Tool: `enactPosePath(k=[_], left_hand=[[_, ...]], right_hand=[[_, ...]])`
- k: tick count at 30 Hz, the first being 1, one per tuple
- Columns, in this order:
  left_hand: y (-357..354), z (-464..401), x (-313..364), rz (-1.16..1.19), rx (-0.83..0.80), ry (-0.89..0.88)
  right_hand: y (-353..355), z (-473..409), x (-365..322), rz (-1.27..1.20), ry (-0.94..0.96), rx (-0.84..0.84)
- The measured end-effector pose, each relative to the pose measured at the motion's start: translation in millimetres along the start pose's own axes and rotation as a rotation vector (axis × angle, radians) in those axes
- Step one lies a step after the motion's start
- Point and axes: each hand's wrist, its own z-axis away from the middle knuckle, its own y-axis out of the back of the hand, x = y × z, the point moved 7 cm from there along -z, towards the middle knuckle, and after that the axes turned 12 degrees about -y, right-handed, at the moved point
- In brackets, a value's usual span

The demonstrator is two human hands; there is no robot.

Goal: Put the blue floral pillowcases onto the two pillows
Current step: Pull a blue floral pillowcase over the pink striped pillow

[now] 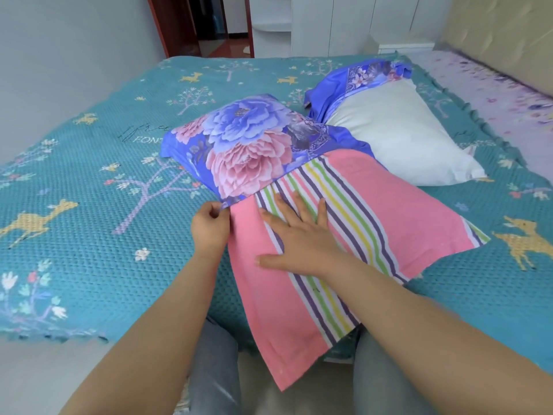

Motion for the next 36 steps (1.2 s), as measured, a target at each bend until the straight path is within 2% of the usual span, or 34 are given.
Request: enactPosePath(k=[4,6,9,12,14,18,23,27,31,34,36], left_hand=[[-14,17,1,0.51,-0.002,0.17],[-19,18,10,0.535,-0.035,0.151],[-24,23,24,0.326,-0.175,-0.059],[-24,34,28,-0.136,-0.27,-0.272],[-20,39,33,-0.412,-0.261,-0.346],[-26,36,67,-0.724,-0.307,-0.445],[-48,3,129,-0.791,-0.208,-0.628],[-78,-20,154,-0.724,-0.211,-0.615],[-118,-12,159,-0.686,-0.297,-0.587],[-152,-17,171,-0.813,-0.423,-0.585],[-160,-26,181,-0.919,-0.471,-0.582]], right_hand=[[-15,-6,1,0.016,-0.014,-0.04],[-18,-22,3,0.028,-0.054,-0.053],[-23,-50,12,0.035,-0.121,-0.106],[-23,-68,17,0.009,-0.154,-0.151],[-20,-68,14,-0.019,-0.125,-0.13],[-10,-36,19,-0.127,-0.03,-0.044],[1,-2,13,-0.205,0.055,-0.039],[5,5,18,-0.368,0.079,-0.093],[-3,7,12,-0.296,0.162,-0.05],[-6,17,-3,-0.189,0.254,0.001],[2,24,-6,-0.288,0.308,-0.06]])
